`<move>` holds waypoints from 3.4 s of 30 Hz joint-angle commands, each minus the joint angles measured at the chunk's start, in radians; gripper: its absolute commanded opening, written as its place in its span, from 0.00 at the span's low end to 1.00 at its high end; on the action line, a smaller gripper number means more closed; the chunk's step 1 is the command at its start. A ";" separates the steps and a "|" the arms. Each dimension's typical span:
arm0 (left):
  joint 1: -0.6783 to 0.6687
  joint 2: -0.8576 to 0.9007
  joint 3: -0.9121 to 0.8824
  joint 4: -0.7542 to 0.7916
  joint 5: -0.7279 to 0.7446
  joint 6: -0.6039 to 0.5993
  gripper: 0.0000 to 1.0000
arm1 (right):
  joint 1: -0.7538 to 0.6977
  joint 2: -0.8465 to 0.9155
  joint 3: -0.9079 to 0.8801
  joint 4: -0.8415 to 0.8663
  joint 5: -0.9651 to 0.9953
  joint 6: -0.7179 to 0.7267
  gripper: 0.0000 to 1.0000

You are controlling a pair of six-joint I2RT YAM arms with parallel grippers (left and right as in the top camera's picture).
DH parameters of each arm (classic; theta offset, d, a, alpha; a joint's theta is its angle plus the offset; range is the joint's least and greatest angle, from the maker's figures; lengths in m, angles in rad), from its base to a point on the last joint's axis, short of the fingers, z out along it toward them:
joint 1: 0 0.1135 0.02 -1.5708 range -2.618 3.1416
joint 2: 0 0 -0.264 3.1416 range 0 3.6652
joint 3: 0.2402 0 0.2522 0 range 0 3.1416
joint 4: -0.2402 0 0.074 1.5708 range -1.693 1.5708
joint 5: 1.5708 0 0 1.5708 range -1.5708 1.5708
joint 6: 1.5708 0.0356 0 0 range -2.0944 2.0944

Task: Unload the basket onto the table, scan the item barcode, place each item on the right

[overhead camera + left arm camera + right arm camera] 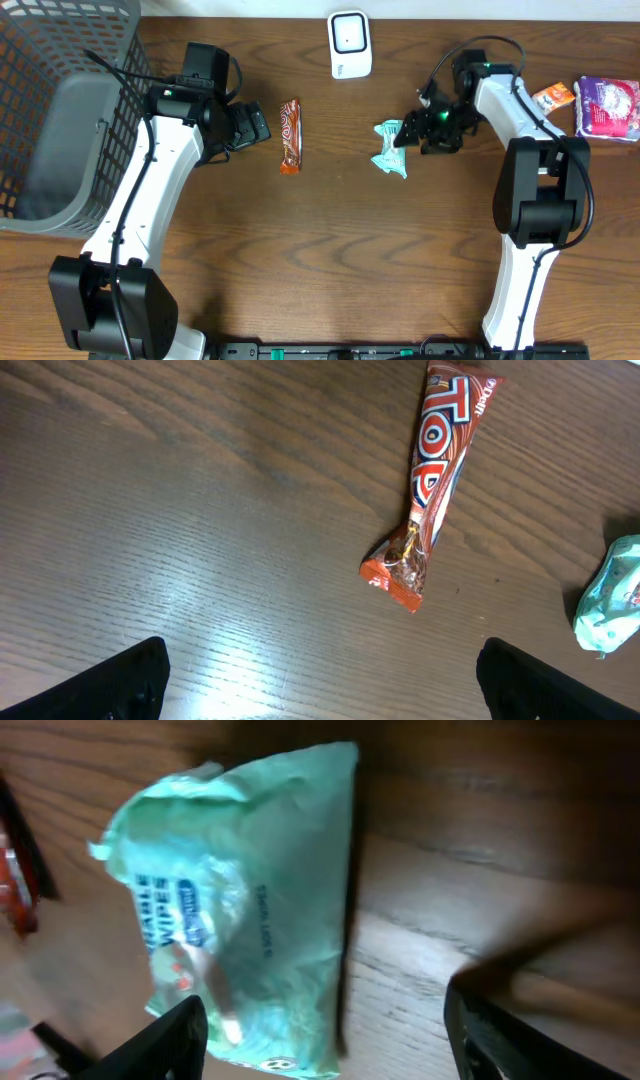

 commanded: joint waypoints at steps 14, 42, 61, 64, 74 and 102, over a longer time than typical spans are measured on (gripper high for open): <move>0.001 0.000 0.009 -0.002 -0.013 -0.002 0.98 | 0.036 -0.005 -0.063 0.077 -0.108 0.037 0.63; 0.001 0.000 0.009 -0.002 -0.013 -0.002 0.98 | 0.144 -0.019 0.010 0.138 -0.068 0.244 0.01; 0.001 0.000 0.009 -0.002 -0.013 -0.002 0.98 | 0.171 -0.072 0.195 0.611 -0.034 0.629 0.01; 0.001 0.000 0.009 -0.002 -0.013 -0.002 0.98 | 0.192 -0.072 0.195 0.741 0.093 0.734 0.01; 0.001 0.000 0.009 -0.002 -0.013 -0.002 0.98 | 0.232 -0.008 0.195 0.962 0.272 0.852 0.01; 0.001 0.000 0.009 -0.002 -0.013 -0.002 0.98 | -0.090 -0.151 0.197 0.401 0.360 0.570 0.01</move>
